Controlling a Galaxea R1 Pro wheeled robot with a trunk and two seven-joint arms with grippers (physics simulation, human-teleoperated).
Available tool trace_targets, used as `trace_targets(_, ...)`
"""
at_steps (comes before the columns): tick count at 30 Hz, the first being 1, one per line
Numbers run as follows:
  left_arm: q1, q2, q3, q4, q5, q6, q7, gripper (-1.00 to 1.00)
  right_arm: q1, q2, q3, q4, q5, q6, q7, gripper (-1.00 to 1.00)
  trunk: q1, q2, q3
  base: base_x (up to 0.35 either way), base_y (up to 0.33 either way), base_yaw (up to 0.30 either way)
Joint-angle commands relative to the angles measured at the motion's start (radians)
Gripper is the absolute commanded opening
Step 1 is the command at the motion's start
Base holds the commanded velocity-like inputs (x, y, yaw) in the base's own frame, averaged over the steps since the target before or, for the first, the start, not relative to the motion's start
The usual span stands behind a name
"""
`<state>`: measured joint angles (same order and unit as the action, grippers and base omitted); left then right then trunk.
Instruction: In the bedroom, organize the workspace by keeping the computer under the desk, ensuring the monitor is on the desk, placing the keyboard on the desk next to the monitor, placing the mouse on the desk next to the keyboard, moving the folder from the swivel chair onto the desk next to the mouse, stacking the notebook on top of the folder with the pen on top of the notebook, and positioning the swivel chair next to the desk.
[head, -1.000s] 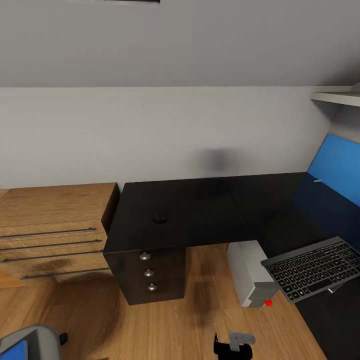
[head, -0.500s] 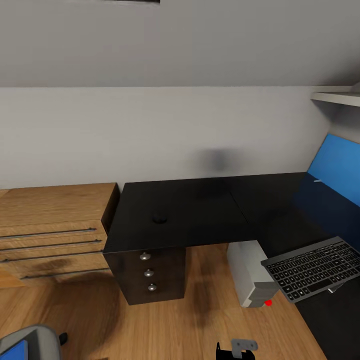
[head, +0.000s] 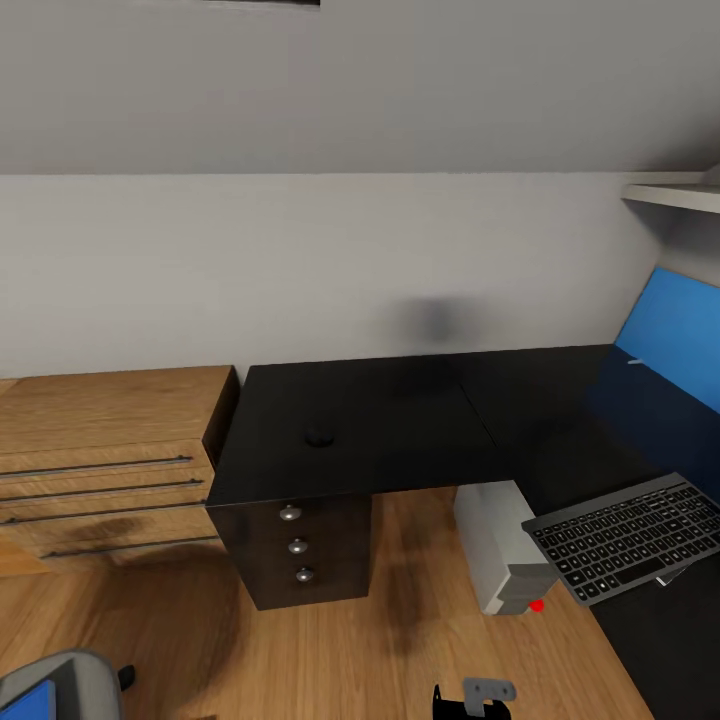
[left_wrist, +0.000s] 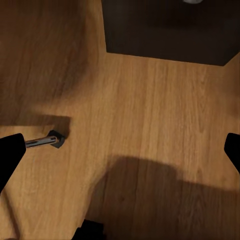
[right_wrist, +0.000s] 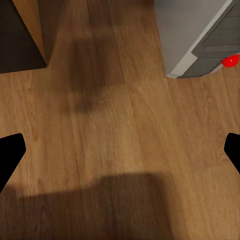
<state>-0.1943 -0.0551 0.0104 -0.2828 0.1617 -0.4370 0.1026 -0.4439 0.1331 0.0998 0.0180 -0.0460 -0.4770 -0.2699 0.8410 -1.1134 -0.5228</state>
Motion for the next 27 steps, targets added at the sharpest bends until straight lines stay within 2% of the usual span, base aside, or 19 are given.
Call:
trace_targets(1, -0.001, 0.0, 0.001, 0.001, 0.004, -0.004, 0.0, 1.0, -0.001, 0.0, 0.009, 0.002, -0.005, -0.003, -0.005, 1.0, 0.0, -0.001, -0.001, 0.0, 0.0, 0.0)
trace_targets(8, -0.001, 0.0, -0.001, 0.001, 0.004, -0.005, -0.001, 1.0, -0.001, 0.002, 0.009, 0.003, -0.005, -0.005, -0.005, 1.0, 0.0, -0.001, -0.001, 0.0, 0.0, -0.02)
trace_targets(21, -0.001, -0.001, -0.002, 0.001, 0.004, -0.005, -0.001, 1.0, -0.001, 0.004, 0.009, 0.003, -0.005, -0.004, -0.005, 1.0, 0.0, -0.001, -0.001, 0.0, 0.0, -0.205)
trace_targets(27, -0.001, 0.0, -0.001, 0.001, 0.004, -0.006, -0.001, 1.0, -0.001, 0.003, 0.009, 0.003, -0.004, -0.002, -0.005, 1.0, 0.0, -0.001, -0.001, 0.0, 0.004, -0.071)
